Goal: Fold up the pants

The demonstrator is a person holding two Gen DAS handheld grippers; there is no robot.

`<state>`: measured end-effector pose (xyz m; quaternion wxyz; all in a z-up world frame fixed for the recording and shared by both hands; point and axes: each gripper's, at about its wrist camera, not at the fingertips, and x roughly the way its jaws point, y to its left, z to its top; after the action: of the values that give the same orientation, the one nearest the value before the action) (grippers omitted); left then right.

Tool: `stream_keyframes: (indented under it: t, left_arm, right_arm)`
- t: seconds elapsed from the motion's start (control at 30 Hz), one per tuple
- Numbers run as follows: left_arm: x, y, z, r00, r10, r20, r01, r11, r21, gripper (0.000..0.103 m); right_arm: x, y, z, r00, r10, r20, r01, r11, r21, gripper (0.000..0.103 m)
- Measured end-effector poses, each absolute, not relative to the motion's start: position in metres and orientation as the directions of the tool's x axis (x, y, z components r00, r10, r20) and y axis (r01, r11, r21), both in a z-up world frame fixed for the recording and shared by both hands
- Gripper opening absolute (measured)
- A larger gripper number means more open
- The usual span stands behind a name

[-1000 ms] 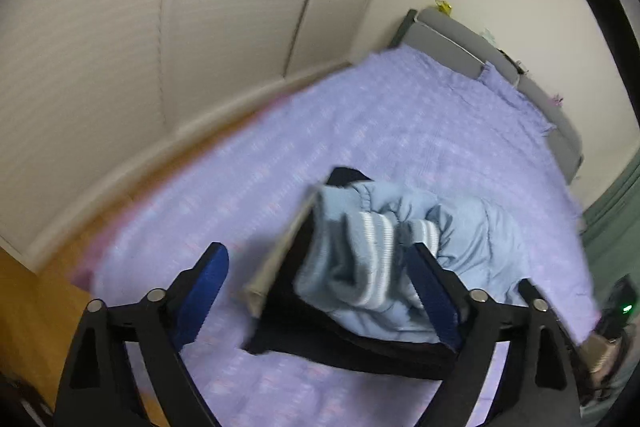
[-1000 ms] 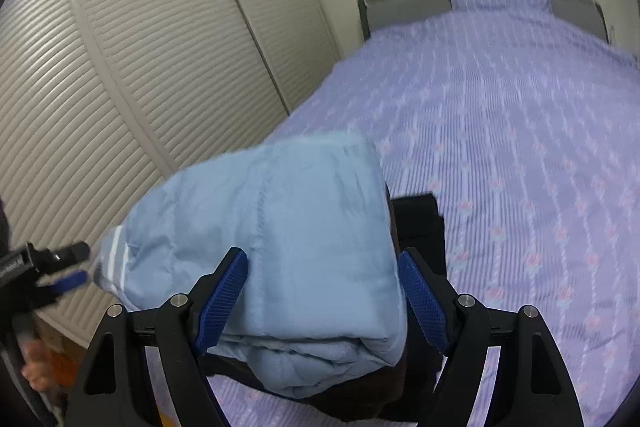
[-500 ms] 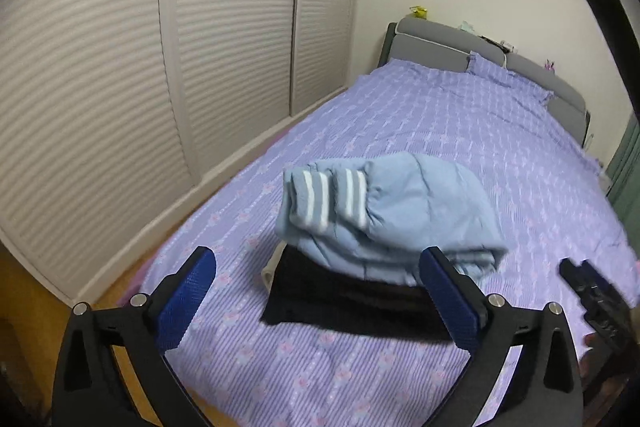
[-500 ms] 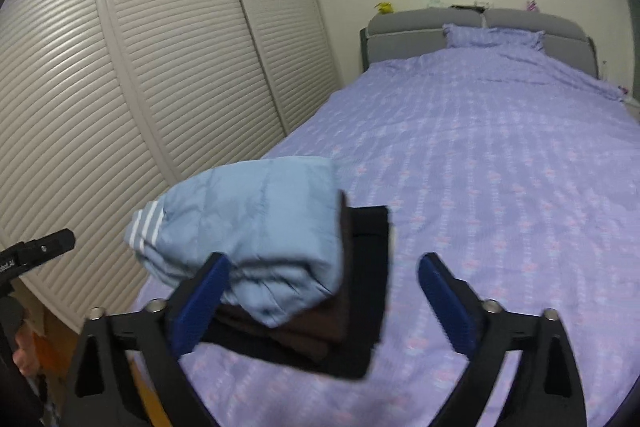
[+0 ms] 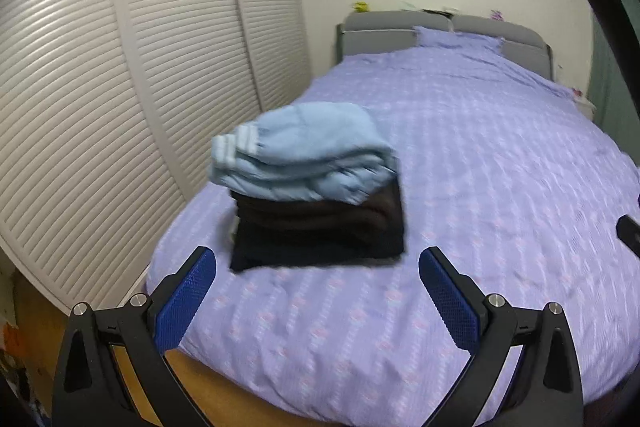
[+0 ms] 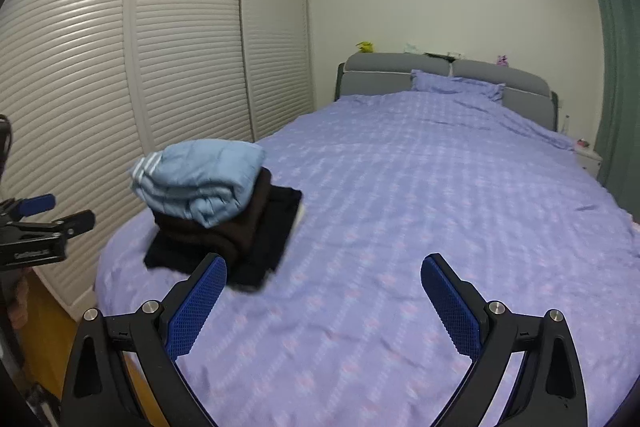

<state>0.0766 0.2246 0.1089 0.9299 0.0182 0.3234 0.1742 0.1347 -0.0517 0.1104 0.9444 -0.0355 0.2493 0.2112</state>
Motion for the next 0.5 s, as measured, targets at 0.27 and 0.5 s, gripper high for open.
stream_keyframes:
  t: [0.27, 0.5]
  left_arm:
    - [0.045, 0.111, 0.079, 0.787, 0.194, -0.585, -0.137, 0.981, 0.141, 0.103]
    - [0.027, 0.035, 0.072, 0.805, 0.101, -0.585, -0.019, 0.989, 0.144, 0.103]
  right_arm:
    - [0.064, -0.158, 0.088, 0.848, 0.243, -0.471, -0.283, 0.959, -0.015, 0.099]
    - [0.024, -0.225, 0.066, 0.845, 0.189, -0.500, -0.205, 0.978, 0.024, 0.099]
